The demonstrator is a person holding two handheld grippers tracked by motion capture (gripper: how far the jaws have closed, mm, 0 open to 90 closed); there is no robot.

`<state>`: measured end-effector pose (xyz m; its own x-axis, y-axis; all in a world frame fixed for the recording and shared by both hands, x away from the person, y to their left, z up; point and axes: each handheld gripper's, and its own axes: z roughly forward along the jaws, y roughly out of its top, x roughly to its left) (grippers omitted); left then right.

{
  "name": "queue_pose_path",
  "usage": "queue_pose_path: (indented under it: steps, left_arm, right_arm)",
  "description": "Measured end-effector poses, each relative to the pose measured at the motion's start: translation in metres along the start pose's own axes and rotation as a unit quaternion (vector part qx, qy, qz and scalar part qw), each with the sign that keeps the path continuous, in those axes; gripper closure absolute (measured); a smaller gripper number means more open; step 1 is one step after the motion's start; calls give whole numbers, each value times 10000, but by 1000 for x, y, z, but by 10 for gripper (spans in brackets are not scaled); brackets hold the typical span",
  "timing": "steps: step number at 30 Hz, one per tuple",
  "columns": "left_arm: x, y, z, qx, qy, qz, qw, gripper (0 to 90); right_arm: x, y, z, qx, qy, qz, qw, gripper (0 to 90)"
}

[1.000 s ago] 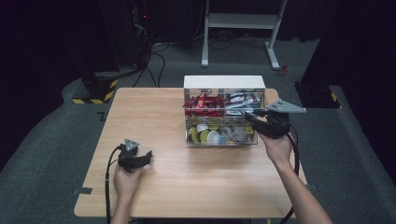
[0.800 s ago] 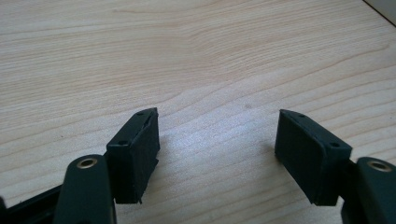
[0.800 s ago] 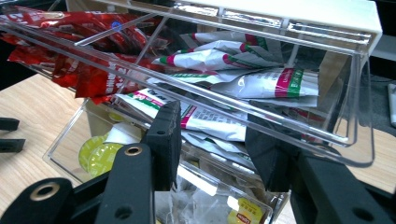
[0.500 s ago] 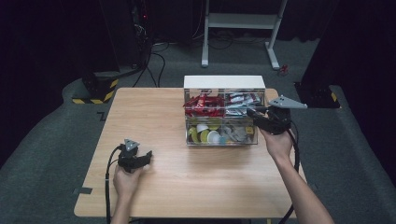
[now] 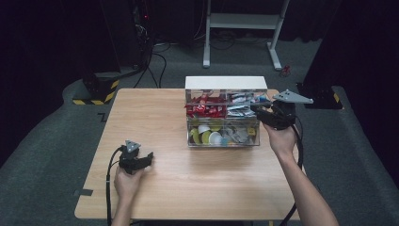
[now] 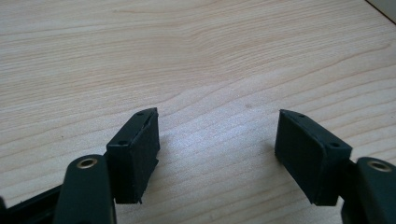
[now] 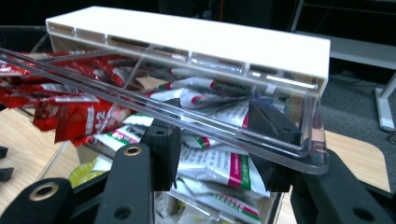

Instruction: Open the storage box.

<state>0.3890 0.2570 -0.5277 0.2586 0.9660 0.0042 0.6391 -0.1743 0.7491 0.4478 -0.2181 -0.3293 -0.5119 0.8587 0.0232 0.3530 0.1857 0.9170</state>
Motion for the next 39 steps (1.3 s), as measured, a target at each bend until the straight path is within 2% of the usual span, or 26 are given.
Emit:
queue_pose_path:
  steps: [5, 9, 22, 39]
  left_arm:
    - [0, 0, 0, -3, 3, 0, 10000, 311]
    - [0, 0, 0, 4, 2, -3, 10000, 311]
    - [0, 0, 0, 4, 11, -8, 10000, 312]
    - [-3, 1, 1, 13, 50, -70, 10000, 297]
  right_arm:
    - [0, 9, -1, -42, -27, -19, 10000, 555]
    - [-1, 11, 0, 13, -18, -73, 10000, 557]
    - [-3, 19, 0, -43, -29, -57, 10000, 558]
    - [-8, 19, 6, -142, 83, 37, 9999, 557]
